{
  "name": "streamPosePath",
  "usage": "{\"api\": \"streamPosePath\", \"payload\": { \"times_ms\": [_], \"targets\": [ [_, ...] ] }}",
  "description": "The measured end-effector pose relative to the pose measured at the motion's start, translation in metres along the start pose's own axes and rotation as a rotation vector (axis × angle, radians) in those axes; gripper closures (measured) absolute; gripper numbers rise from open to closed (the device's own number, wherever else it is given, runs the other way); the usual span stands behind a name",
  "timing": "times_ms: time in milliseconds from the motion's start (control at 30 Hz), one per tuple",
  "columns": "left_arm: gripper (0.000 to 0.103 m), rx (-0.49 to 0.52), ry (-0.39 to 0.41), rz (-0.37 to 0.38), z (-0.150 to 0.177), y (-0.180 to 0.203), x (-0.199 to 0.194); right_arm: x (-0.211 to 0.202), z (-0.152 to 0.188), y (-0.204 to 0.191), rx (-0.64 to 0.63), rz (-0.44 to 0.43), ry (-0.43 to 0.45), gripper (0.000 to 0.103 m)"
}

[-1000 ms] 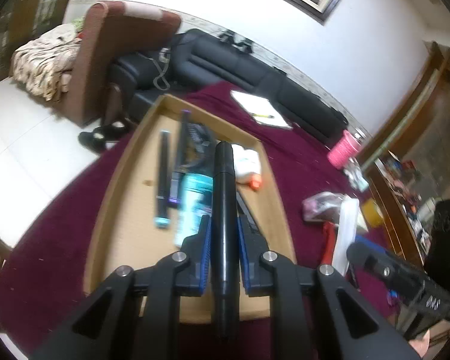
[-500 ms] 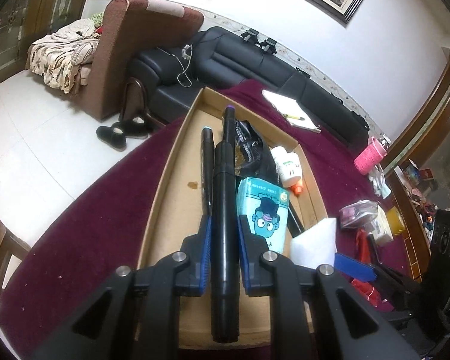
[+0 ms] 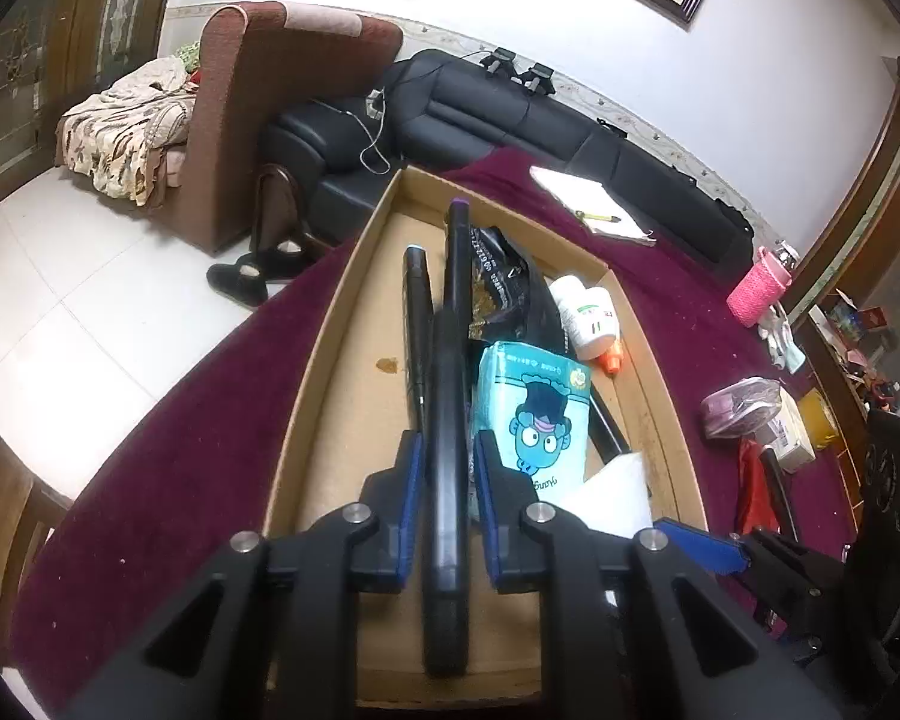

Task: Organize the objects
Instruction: 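Open the left gripper releasing the marker while the right releases the foam sponge into the tray, then move both open grippers back toward the remaining pile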

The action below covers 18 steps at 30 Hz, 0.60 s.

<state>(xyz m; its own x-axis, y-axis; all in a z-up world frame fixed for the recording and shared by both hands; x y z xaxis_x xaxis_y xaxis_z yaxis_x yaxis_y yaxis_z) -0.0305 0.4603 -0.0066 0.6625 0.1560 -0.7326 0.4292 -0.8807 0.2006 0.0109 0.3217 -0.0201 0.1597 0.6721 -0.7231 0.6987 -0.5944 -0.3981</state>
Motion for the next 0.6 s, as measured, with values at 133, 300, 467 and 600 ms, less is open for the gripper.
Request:
{"api": "streamPosePath", "payload": {
  "times_ms": [133, 300, 467, 600],
  "targets": [
    [0.059, -0.008, 0.007, -0.014, 0.0, 0.0, -0.004, -0.007, 0.001, 0.0, 0.003, -0.016, 0.009, 0.016],
    [0.059, 0.005, 0.025, -0.01, 0.0, 0.006, -0.014, -0.028, 0.001, 0.003, 0.022, -0.033, 0.054, 0.016],
    [0.059, 0.026, 0.028, -0.007, 0.002, 0.016, -0.019, -0.053, 0.003, 0.017, 0.056, -0.037, 0.106, 0.015],
    [0.059, 0.06, 0.033, 0.001, 0.004, 0.031, -0.025, -0.086, 0.005, 0.042, 0.104, -0.02, 0.158, 0.015]
  ]
}}
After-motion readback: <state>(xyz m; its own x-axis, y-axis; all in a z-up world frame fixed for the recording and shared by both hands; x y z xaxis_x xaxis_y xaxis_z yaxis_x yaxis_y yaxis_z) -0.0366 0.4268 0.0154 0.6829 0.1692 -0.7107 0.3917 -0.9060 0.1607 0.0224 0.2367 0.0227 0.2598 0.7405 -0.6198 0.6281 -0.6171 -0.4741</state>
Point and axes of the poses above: each gripper's, at about its wrist camera, not at the fingertips, and x roughly the way its jaws point, y to its right, z to its underside, the point moved 5 cm from there along x, roughly the way its jaws point, and after that the axes turned 13 degrees about -z, right-handed, at the moved point
